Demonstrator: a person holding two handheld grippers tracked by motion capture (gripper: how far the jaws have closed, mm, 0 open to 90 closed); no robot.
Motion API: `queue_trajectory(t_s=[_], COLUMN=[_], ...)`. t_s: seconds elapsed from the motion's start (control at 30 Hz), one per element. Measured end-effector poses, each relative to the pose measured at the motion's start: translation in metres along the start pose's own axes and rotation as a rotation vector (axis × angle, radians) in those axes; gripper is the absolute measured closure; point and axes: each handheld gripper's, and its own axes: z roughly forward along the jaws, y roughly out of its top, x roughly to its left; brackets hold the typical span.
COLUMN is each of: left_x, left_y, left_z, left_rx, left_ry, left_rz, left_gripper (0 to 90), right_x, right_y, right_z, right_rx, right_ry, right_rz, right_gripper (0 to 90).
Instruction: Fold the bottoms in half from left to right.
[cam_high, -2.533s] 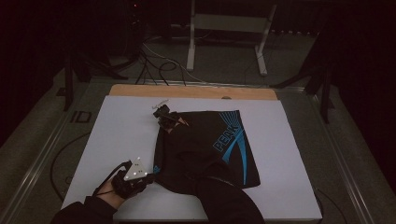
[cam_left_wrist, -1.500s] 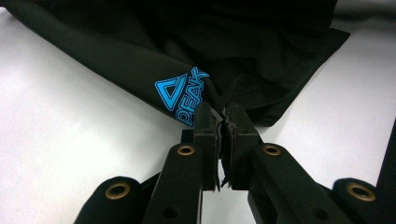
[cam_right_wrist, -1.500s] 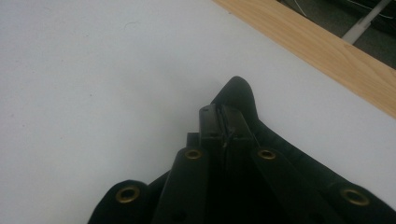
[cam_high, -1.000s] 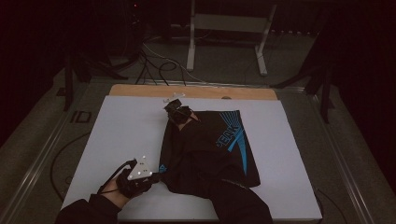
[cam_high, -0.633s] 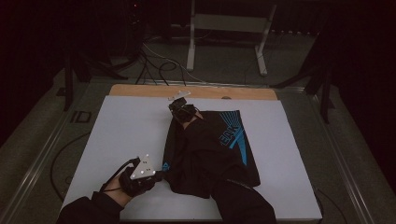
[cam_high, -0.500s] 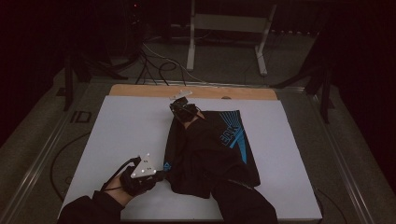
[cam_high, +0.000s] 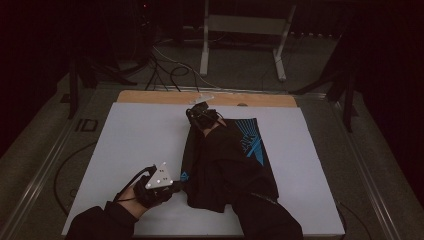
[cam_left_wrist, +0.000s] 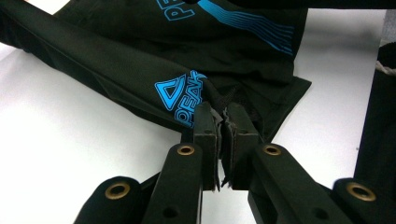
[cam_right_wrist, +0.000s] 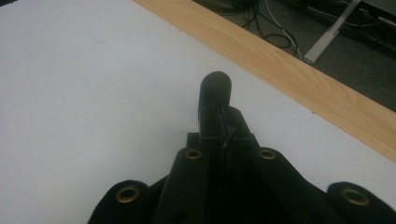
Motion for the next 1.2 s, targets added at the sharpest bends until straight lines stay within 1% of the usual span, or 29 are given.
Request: queue_trajectory(t_s=[0.2, 0.43, 0.63, 0.83, 0.93, 1.13, 1.2], left_x=[0.0, -0.002, -0.004, -0.004, -0.005, -0.006, -0.006], left_y=[0.005, 0.011, 0.016, 0.019, 0.022, 0.027, 0.028], left_z=[0.0, 0.005, 0.008, 0.009, 0.01, 0.013, 0.014], left_rx=[-0.008, -0.021, -0.023, -0.027, -0.028, -0.026, -0.027], left_ry=[-0.008, -0.019, -0.028, -0.035, -0.036, -0.045, -0.048], left_rz=[0.001, 0.004, 0.013, 0.013, 0.021, 0.032, 0.028], left_gripper=[85.8, 85.8, 85.8, 85.8, 85.8, 85.8, 85.8], right_x=[-0.005, -0.014, -0.018, -0.026, -0.029, -0.034, -0.035], right_y=[-0.002, -0.004, -0.006, -0.009, -0.01, -0.012, -0.012], right_z=[-0.004, -0.011, -0.015, -0.021, -0.024, -0.028, -0.029], right_rx=[0.004, -0.001, -0.007, -0.011, -0.012, -0.016, -0.018], right_ry=[-0.003, -0.014, -0.02, -0.027, -0.032, -0.035, -0.033], right_rz=[0.006, 0.018, 0.028, 0.035, 0.043, 0.044, 0.044], right_gripper=[89.1, 89.1, 89.1, 89.1, 89.1, 89.1, 89.1])
